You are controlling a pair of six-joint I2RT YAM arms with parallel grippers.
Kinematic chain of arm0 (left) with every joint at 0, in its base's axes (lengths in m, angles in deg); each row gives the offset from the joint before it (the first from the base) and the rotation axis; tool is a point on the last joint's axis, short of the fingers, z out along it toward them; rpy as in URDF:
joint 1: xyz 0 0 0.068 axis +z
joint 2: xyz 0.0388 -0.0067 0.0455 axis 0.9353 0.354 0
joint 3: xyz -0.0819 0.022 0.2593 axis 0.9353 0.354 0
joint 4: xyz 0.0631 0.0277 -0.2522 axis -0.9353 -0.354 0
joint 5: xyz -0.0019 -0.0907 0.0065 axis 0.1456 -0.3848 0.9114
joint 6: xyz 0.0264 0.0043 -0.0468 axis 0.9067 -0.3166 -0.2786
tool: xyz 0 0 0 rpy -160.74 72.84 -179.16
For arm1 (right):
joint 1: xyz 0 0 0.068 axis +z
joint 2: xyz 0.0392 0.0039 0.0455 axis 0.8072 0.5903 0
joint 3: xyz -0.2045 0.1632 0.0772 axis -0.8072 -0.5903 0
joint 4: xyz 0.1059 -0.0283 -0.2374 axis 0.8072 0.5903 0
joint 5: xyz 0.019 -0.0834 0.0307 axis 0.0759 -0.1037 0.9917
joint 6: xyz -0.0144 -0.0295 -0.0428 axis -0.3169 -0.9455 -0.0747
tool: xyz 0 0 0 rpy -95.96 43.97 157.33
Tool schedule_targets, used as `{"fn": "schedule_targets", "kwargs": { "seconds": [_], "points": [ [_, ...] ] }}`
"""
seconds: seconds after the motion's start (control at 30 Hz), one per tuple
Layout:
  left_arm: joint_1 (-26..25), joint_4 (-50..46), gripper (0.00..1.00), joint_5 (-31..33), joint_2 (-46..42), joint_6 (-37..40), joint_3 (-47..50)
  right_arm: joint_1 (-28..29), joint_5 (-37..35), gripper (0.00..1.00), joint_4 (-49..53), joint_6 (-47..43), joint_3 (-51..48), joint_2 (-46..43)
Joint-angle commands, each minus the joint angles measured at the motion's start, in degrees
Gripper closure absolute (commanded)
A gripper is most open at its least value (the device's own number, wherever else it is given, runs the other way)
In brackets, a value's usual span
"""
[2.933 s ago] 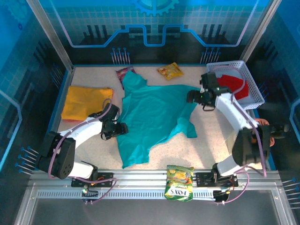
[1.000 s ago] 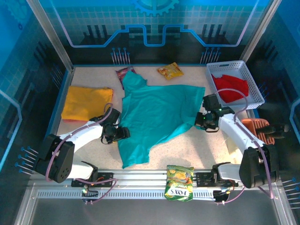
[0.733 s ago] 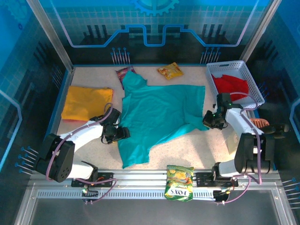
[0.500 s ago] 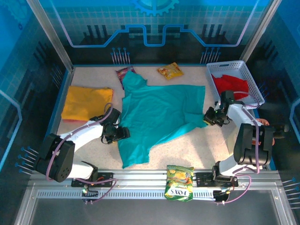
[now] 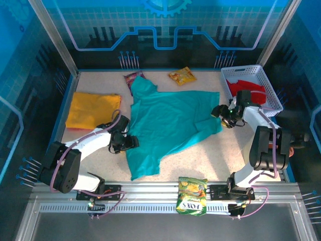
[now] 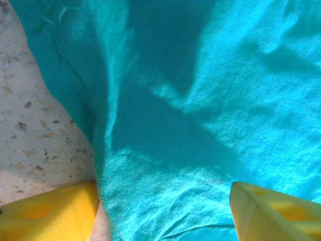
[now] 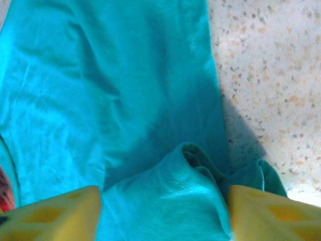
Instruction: Fold and stack the t-shirts
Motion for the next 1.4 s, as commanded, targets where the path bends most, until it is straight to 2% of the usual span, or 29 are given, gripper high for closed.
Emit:
{"fn": "schedule_targets", "kwargs": {
  "seconds": [0.0, 0.07, 0.17, 0.33, 0.4, 0.6, 0.87, 0.97, 1.13, 1.27, 1.37],
  "points": [
    [-0.2, -0.9, 0.29, 1.0, 0.5, 1.3, -0.9, -0.3, -3.6, 0.19, -0.2, -0.6, -3.6, -7.2],
    [-0.2, -0.9, 0.29, 0.9, 0.7, 1.4, -0.8, -0.3, -6.5, 0.14, 0.9, -0.9, -5.6, -10.8],
    [-0.2, -0.7, 0.29, 0.7, 1.2, 1.4, -0.9, -0.3, -9.8, 0.14, 1.7, 0.7, -9.8, -15.3],
    [-0.2, -0.1, 0.29, 0.3, 1.6, 1.2, -1.2, -0.4, -11.9, 0.29, -1.8, 4.2, -17.1, -18.6],
    [-0.2, 0.2, 0.29, 0.1, 1.4, 1.0, -1.0, -0.5, -11.2, 0.39, -4.4, 4.9, -18.9, -17.6],
    [-0.2, 0.6, 0.29, -0.2, 0.7, 0.7, -0.2, -0.5, -9.1, 0.56, -10.3, 6.6, -19.4, -10.8],
    [-0.2, 1.1, 0.29, -0.2, 0.1, 0.3, 1.1, -0.2, -10.9, 0.57, -13.6, 6.0, -17.8, -6.6],
    [-0.2, 1.4, 0.29, -0.2, 0.4, 0.3, 0.9, -0.2, -11.3, 0.60, -14.1, 5.5, -17.1, -5.1],
    [-0.2, 1.9, 0.29, -1.0, 0.9, 0.2, 0.8, 0.4, -11.3, 0.82, -14.9, 4.2, -16.7, -3.6],
    [-0.3, 1.3, 0.29, -0.7, 0.8, 0.4, 0.5, 0.3, -11.3, 1.00, -10.5, 3.6, -17.2, -7.4],
    [-0.3, 1.1, 0.29, -0.5, 0.6, 0.5, 0.6, 0.4, -8.9, 1.00, -3.5, 3.8, -16.6, -11.9]
  ]
}}
